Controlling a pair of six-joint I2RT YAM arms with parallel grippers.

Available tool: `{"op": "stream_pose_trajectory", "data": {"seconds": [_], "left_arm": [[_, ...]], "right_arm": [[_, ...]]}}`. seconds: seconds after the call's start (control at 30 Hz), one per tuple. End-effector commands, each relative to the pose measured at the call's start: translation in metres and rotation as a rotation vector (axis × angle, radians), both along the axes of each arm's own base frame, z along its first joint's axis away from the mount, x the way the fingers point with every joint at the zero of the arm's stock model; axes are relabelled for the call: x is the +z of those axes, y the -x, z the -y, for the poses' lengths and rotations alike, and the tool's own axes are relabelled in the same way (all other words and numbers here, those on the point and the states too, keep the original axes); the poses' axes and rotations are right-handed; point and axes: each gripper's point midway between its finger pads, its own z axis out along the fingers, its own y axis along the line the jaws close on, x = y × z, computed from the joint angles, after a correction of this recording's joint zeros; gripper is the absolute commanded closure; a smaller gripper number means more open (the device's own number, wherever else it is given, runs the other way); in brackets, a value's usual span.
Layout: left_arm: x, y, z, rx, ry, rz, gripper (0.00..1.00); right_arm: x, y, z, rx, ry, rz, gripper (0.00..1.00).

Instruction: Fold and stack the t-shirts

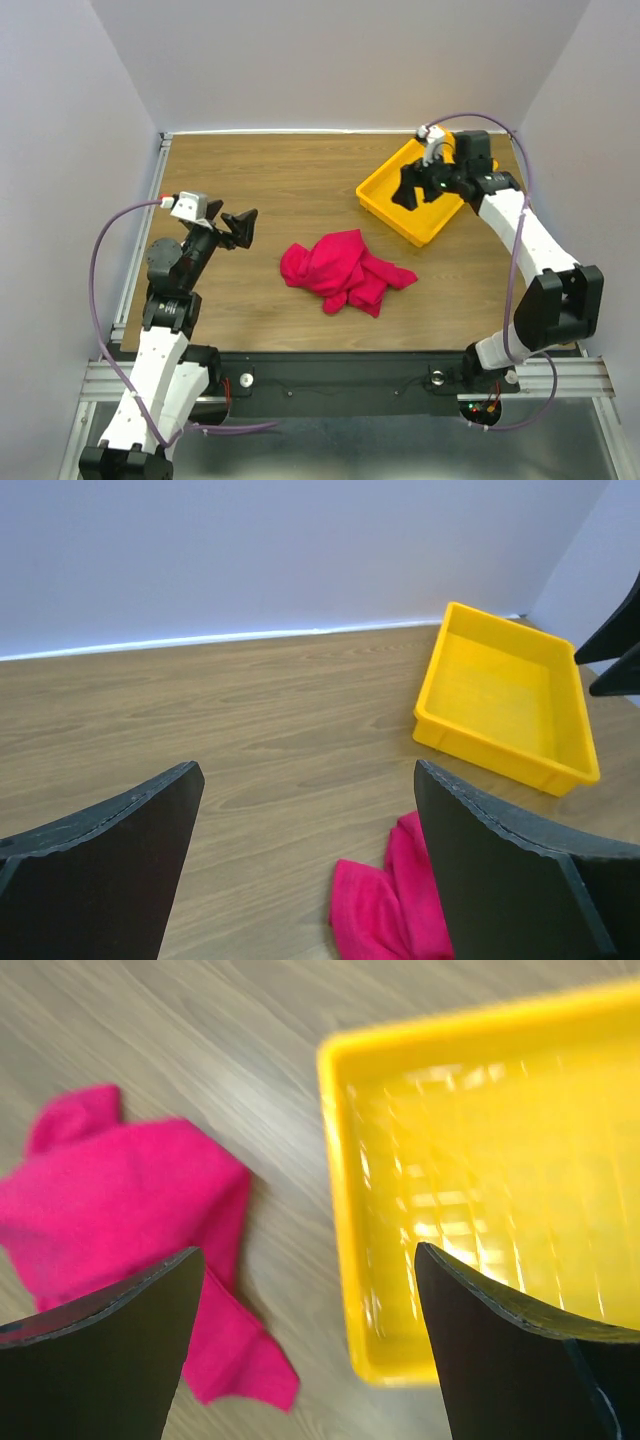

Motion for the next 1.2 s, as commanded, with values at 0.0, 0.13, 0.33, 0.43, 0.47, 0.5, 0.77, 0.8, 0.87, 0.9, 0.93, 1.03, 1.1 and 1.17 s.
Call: {"op": "stream_pose_trajectory", "data": {"seconds": [0.0, 0.13, 0.33, 0.43, 0.47, 0.5, 0.77, 0.8, 0.87, 0.9, 0.93, 1.03, 1.1, 1.17], "left_arm": [[0.008, 0.001, 0.018, -0.105, 0.017, 0.020, 0.01], [0.005, -0.001, 0.020, -0.114, 0.017, 0.005, 0.01], [0.005, 0.001, 0.019, -0.112, 0.011, 0.008, 0.01], [0.006, 0.001, 0.018, -0.107, 0.008, 0.012, 0.01], [0.007, 0.002, 0.018, -0.107, 0.008, 0.016, 0.01], [0.007, 0.002, 0.018, -0.107, 0.008, 0.016, 0.01], [0.007, 0.002, 0.017, -0.102, 0.005, 0.018, 0.01], [0.009, 0.002, 0.017, -0.103, 0.005, 0.021, 0.01], [0.008, 0.002, 0.017, -0.104, 0.005, 0.020, 0.01], [0.009, 0.002, 0.018, -0.107, 0.004, 0.021, 0.01], [0.009, 0.002, 0.018, -0.107, 0.004, 0.021, 0.01], [0.009, 0.003, 0.018, -0.106, 0.003, 0.025, 0.01], [0.010, 0.004, 0.018, -0.109, 0.003, 0.026, 0.01], [0.010, 0.005, 0.018, -0.109, 0.002, 0.030, 0.01]], "right_arm": [[-0.008, 0.009, 0.025, -0.035, 0.062, 0.037, 0.08], [-0.048, 0.015, 0.044, -0.070, 0.160, -0.010, 0.08], [-0.076, -0.006, 0.039, -0.013, 0.217, -0.046, 0.09], [-0.084, -0.026, 0.026, 0.037, 0.273, -0.050, 0.11], [-0.079, -0.035, 0.023, 0.051, 0.305, -0.020, 0.11], [-0.084, -0.037, 0.019, 0.065, 0.325, -0.030, 0.11], [-0.135, -0.051, 0.002, 0.131, 0.455, -0.089, 0.16], [-0.139, -0.050, 0.000, 0.144, 0.470, -0.089, 0.17], [-0.148, -0.044, -0.006, 0.180, 0.495, -0.092, 0.22], [-0.154, -0.043, -0.008, 0.205, 0.526, -0.085, 0.25], [-0.158, -0.042, -0.007, 0.214, 0.544, -0.085, 0.29], [-0.172, -0.044, 0.003, 0.222, 0.615, -0.091, 0.44], [-0.178, -0.040, 0.012, 0.242, 0.667, -0.084, 0.55], [-0.178, -0.036, 0.020, 0.266, 0.708, -0.070, 0.67]]}}
